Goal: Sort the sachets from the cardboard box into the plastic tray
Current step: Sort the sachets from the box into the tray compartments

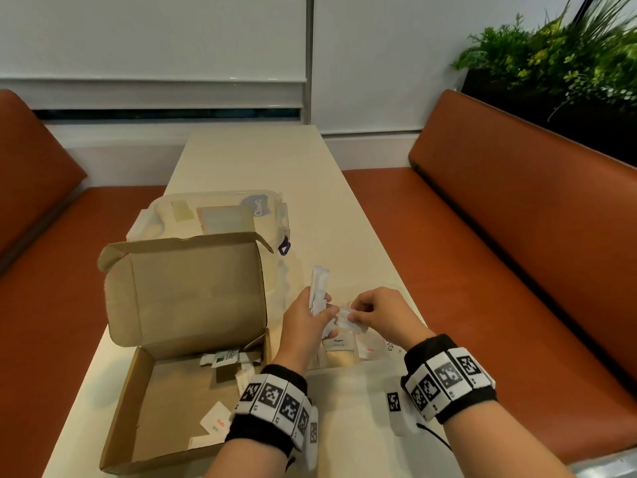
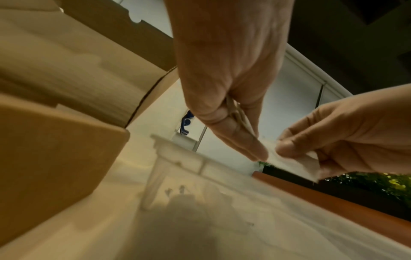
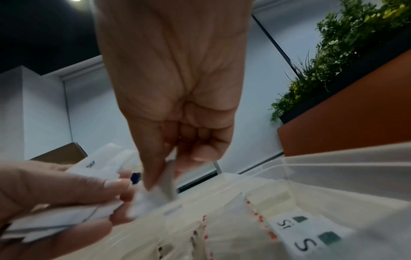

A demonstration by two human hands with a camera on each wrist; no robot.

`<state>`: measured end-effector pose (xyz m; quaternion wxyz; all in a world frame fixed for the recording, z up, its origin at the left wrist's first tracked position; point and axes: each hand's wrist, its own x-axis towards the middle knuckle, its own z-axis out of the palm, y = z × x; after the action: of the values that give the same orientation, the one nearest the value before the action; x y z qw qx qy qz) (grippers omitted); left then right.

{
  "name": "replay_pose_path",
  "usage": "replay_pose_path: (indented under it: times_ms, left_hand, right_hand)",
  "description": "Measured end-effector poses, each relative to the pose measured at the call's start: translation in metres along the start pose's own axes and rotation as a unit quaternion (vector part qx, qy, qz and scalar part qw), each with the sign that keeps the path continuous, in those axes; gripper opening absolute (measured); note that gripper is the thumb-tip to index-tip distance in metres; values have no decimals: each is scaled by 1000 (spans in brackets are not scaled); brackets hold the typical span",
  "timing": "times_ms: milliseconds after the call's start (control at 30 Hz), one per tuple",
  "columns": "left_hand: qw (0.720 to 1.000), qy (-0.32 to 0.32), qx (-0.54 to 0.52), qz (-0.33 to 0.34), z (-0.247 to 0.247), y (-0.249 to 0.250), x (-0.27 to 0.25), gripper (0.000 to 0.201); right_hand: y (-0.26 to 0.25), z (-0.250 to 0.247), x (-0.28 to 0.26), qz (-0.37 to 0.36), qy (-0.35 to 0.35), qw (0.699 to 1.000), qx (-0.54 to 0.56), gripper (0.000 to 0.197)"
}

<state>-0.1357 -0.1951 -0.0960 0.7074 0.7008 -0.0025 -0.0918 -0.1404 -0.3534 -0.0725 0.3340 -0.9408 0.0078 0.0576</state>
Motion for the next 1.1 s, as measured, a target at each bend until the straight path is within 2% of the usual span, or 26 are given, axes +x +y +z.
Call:
replay_pose_path:
  times_ms: [100,200,300,500,700,833,1100]
  left_hand:
    - [1000,12,-23,-8,-1,0,1,15]
    - [999,17,-29,-5,-3,1,2,17]
    - [999,5,-41,-8,-2,1,-1,13]
    - [999,2,-42,-11,-2,3,-3,9]
    - [999,6,-40,-17,-3,3,-2,10]
    - [999,0,-46,-28,-2,1,-2,10]
    - [999,-6,-36,-33,1,3,-6,14]
  right_hand:
    - [13,-2,-2,47,8,994,-99,10]
    - [26,1,-7,79,-10,990,-120,8]
    - [32,11,-10,75,-27,989,-125,14]
    - [39,23,-8,57,-12,986,-157,35]
    - [41,26,-9,40,-11,987,-158,31]
    - [43,27,-11,39,-25,984,-175,37]
    - [44,34,-9,48,-7,984,-172,37]
